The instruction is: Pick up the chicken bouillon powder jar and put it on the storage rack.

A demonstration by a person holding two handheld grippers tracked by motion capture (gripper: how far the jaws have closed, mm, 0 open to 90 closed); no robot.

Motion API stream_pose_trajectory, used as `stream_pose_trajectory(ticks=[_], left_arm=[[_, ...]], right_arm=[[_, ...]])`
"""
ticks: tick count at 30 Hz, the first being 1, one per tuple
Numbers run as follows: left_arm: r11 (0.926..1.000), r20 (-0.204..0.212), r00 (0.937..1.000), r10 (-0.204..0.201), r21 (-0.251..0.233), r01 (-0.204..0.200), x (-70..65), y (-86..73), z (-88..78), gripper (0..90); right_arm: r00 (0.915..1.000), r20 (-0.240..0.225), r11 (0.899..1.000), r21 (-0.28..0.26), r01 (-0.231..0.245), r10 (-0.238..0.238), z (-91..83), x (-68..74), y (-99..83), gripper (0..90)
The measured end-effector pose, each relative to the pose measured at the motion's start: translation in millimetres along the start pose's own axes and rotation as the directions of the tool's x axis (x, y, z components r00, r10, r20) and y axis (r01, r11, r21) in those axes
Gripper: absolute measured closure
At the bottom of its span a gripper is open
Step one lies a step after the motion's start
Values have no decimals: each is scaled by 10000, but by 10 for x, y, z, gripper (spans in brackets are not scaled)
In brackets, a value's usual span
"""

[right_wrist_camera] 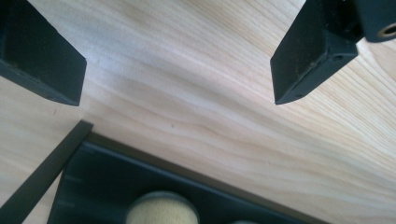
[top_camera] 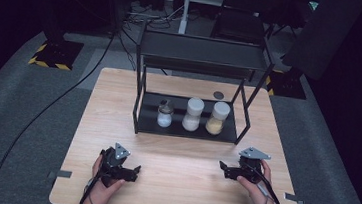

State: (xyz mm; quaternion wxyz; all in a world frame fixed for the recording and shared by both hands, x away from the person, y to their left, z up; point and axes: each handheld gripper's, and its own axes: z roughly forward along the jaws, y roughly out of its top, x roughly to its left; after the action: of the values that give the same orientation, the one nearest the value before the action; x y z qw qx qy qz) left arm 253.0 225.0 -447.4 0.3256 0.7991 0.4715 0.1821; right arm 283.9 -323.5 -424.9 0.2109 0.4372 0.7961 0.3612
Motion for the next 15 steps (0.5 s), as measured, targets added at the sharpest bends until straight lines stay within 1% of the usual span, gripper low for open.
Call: stream_pose_trajectory(ticks=[5, 13, 15], left_arm=[[10000, -1, 10000, -11, 7, 11, -2, 0, -1, 6], [10000, -12, 10000, -7, 3, 7, -4, 0, -1, 6], [10000, -11, 10000, -16, 3, 16, -4, 0, -1, 6]], right_arm=[[10000, 62, 9999, 116, 59, -60, 45, 15, -60, 32], [9998, 53, 9985, 505, 194, -197, 90, 15, -93, 32], [9999, 11, 9982, 581, 140, -141, 104, 5, -107, 32]])
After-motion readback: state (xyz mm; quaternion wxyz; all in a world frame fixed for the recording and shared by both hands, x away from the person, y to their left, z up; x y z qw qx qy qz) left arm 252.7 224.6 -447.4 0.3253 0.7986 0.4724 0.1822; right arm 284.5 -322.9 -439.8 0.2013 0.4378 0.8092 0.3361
